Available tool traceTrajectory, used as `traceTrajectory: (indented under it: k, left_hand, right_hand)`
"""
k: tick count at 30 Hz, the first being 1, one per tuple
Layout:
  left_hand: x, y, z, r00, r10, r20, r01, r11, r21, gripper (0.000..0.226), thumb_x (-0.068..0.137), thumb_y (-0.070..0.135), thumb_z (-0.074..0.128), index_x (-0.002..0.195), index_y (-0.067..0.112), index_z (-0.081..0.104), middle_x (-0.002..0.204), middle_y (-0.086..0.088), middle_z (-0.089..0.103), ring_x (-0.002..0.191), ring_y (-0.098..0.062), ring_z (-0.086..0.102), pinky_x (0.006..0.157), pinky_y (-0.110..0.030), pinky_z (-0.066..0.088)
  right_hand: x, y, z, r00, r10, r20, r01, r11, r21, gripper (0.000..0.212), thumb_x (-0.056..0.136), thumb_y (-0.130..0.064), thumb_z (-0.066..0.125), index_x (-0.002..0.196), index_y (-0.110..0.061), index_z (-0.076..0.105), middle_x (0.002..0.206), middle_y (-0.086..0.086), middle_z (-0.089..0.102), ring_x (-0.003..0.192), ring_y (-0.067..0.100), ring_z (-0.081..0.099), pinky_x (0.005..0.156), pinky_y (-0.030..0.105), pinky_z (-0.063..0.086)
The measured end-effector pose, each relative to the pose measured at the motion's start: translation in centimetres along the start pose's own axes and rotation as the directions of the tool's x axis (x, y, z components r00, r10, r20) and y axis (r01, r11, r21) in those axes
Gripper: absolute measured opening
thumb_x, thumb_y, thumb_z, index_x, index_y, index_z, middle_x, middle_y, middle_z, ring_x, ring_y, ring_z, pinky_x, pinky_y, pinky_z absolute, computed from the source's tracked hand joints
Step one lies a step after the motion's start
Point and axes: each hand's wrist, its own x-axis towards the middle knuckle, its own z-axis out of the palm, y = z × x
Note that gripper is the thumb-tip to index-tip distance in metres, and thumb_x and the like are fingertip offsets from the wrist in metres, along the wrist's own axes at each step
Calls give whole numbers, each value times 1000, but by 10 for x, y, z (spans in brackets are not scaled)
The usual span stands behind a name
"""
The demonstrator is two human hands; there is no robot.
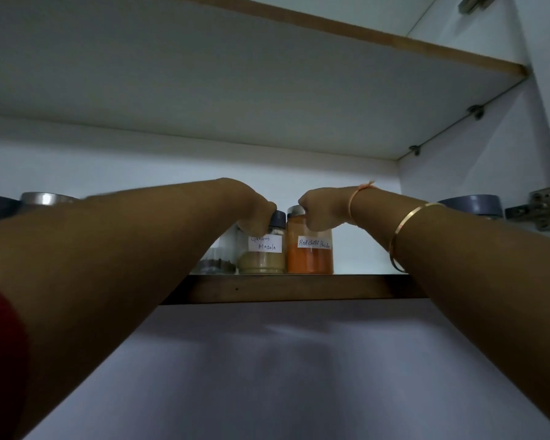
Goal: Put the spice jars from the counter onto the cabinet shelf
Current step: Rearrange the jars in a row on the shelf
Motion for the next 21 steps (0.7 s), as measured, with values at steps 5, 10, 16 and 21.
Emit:
traceTrajectory:
  k: [5,10,16,21]
  left_hand:
    - [2,3,-6,998,-34,44,32,998,57,35,94,9,44,129,7,44,90,-5,58,64,-10,51,47,-16,38]
    - [4,7,-6,996,-58,67,54,997,56,39,93,5,43,132,6,41,103,-10,55,75,-14,51,54,-21,36]
    - [3,12,1,991,-130,25,131,990,-43,62,90,4,52,143,7,22,135,-14,41,115,-25,49,88,-32,43]
    - [-2,33,9,981,-172,-93,175,984,23,102,89,28,58,144,23,-26,150,-14,-34,141,-41,-19,116,-53,2]
  right_hand:
    - [11,7,1,993,13,118,-33,986,165,36,91,-4,46,127,-1,50,128,14,54,112,24,51,83,28,43]
    - [19,10,10,984,-8,180,-31,977,210,42,92,0,44,134,-1,43,133,14,50,114,24,49,79,25,45]
    - [14,20,13,991,-37,126,9,976,216,54,94,-9,47,145,0,30,149,20,35,136,36,36,109,42,37]
    - [3,44,12,998,1,-65,14,973,231,71,98,-28,44,153,-12,2,159,15,-14,147,37,4,119,49,16]
